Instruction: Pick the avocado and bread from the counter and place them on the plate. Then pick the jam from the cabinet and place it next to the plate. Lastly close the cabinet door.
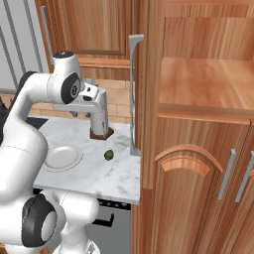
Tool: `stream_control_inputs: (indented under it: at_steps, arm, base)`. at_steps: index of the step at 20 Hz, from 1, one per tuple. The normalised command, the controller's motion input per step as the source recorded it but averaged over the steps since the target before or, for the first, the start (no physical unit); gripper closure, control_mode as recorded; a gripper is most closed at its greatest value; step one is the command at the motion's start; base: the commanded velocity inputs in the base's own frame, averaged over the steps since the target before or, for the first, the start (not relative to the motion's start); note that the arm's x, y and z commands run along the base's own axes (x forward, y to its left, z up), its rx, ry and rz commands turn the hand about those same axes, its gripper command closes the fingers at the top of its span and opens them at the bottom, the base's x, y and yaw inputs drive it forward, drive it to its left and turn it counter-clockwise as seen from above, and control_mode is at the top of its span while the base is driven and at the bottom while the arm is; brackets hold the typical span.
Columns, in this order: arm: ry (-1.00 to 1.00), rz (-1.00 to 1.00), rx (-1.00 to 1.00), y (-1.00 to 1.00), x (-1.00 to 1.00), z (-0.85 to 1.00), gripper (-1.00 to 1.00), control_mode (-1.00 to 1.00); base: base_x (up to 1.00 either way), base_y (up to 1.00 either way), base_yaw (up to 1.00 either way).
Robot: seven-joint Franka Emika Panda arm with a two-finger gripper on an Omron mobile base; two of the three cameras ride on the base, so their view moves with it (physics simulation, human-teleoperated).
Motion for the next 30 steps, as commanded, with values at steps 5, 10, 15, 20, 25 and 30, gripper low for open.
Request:
stream_control_inputs:
  at_steps: [5,10,15,20,25,30]
  arm:
    - [-0.02,0.00,0.00,0.00,0.00,-0.08,-1.00,-1.00]
    - [-0.02,0.00,0.00,0.00,0.00,-0.23,-1.00,-1.00]
    - [-0.01,0.00,0.00,-0.01,-0.01,-0.26,-1.00,-1.00]
    - [0.00,0.00,0.00,-0.04,0.00,-0.24,-1.00,-1.00]
    - [0.00,0.00,0.00,-0.06,0.00,-0.25,-1.00,-1.00]
    - [0.00,0.03,0.00,-0.13,0.00,-0.26,-1.00,-1.00]
  base:
    - [0.00,0.00,0.00]
    - [0.00,0.00,0.00]
    - [0.00,0.00,0.00]
    - [0.00,0.00,0.00]
    - [0.00,0.00,0.00]
    - [0.00,0.00,0.00]
